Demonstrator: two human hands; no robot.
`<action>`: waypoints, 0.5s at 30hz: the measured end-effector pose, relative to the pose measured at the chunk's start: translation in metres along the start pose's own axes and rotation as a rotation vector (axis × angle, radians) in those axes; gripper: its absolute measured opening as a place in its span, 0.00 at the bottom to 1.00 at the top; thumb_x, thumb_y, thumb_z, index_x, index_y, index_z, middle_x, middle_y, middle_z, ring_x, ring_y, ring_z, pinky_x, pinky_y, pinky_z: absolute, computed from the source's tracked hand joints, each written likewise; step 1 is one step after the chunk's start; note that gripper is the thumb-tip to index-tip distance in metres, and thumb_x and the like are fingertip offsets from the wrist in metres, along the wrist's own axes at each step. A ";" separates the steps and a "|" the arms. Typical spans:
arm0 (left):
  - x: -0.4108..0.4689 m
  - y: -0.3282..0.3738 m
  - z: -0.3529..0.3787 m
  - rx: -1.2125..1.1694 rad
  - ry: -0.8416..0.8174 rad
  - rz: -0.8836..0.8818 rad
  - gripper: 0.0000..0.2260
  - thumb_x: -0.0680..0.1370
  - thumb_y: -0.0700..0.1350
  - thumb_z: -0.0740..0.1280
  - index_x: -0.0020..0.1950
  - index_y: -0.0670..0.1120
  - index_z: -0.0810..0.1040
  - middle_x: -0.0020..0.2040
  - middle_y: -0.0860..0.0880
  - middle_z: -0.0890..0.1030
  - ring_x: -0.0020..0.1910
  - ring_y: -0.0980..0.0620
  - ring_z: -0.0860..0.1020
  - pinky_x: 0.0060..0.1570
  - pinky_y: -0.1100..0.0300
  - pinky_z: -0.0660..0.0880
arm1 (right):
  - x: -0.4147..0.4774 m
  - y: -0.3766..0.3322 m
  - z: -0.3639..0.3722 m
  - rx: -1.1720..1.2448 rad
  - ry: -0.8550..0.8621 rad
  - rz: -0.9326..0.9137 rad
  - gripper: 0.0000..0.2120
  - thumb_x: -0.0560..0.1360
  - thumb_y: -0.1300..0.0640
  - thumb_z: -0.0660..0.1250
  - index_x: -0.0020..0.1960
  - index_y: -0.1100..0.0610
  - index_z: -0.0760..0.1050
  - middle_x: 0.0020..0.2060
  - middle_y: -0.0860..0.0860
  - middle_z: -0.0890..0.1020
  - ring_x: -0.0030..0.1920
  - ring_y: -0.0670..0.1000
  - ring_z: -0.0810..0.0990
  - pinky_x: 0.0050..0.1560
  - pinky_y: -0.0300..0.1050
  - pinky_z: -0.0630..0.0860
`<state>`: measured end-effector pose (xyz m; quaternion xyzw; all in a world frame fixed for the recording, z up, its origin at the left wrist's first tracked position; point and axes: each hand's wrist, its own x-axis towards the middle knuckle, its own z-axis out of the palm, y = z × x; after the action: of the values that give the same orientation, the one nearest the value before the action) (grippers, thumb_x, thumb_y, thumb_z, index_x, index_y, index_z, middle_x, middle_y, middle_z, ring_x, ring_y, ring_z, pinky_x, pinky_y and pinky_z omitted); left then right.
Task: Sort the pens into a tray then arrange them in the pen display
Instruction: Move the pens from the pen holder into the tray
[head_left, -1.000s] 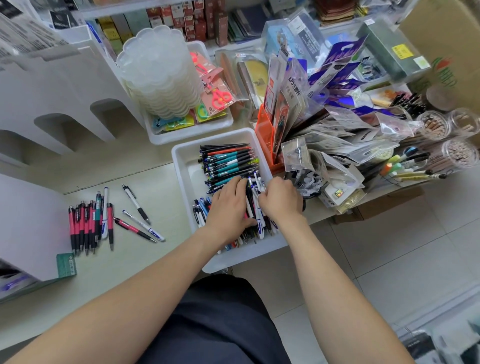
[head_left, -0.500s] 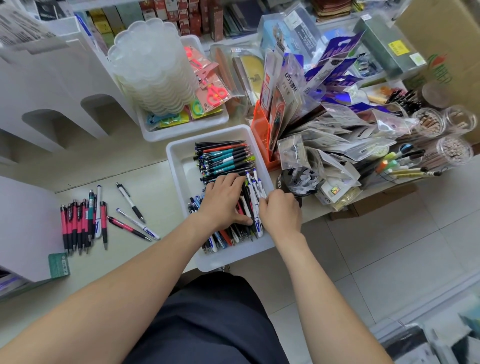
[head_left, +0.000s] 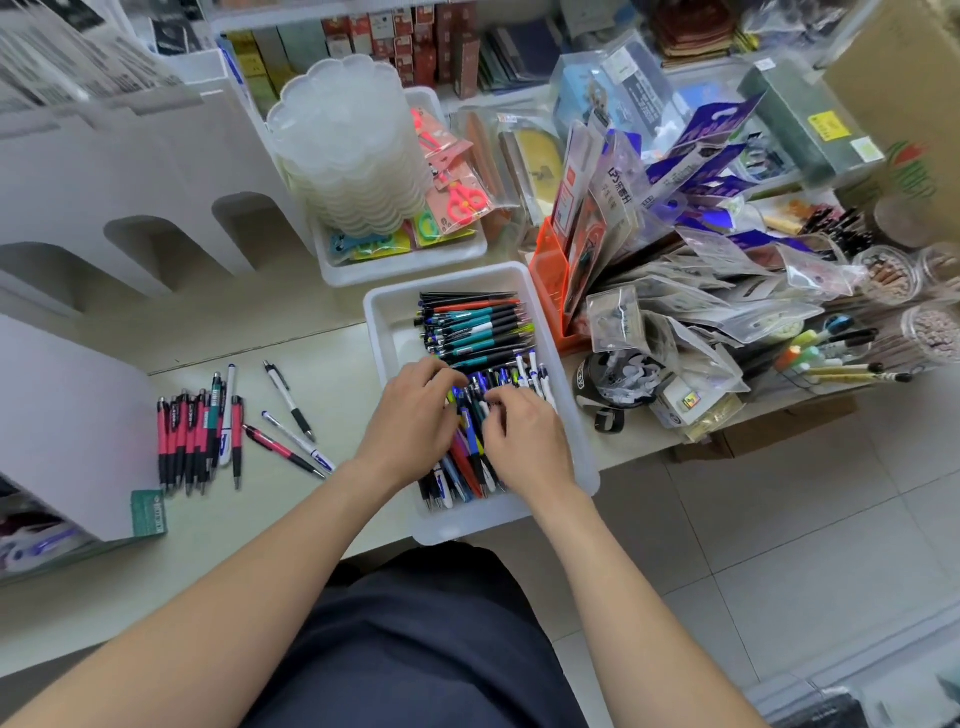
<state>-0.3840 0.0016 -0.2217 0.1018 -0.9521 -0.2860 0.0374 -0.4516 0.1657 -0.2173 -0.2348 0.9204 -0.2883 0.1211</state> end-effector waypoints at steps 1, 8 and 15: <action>-0.004 -0.006 -0.005 -0.005 0.036 -0.021 0.12 0.79 0.37 0.68 0.61 0.46 0.81 0.58 0.48 0.79 0.57 0.45 0.77 0.58 0.47 0.76 | -0.001 -0.009 0.004 0.025 -0.026 -0.049 0.12 0.83 0.60 0.63 0.62 0.57 0.82 0.52 0.52 0.84 0.52 0.53 0.81 0.52 0.50 0.79; -0.052 -0.069 -0.039 0.037 0.243 -0.375 0.07 0.78 0.35 0.68 0.53 0.44 0.80 0.51 0.46 0.78 0.51 0.41 0.77 0.51 0.46 0.75 | 0.008 -0.085 0.051 0.212 -0.346 -0.121 0.12 0.81 0.57 0.63 0.61 0.53 0.82 0.36 0.47 0.83 0.44 0.52 0.81 0.54 0.48 0.77; -0.097 -0.122 -0.065 0.139 0.054 -0.879 0.25 0.78 0.44 0.69 0.75 0.40 0.70 0.77 0.34 0.61 0.73 0.32 0.62 0.68 0.36 0.68 | 0.019 -0.138 0.115 -0.197 -0.587 -0.159 0.13 0.82 0.55 0.65 0.62 0.60 0.77 0.56 0.61 0.82 0.57 0.65 0.82 0.50 0.51 0.75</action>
<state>-0.2599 -0.1116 -0.2363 0.5066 -0.8340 -0.2070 -0.0696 -0.3767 0.0015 -0.2300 -0.3897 0.8484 -0.1260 0.3354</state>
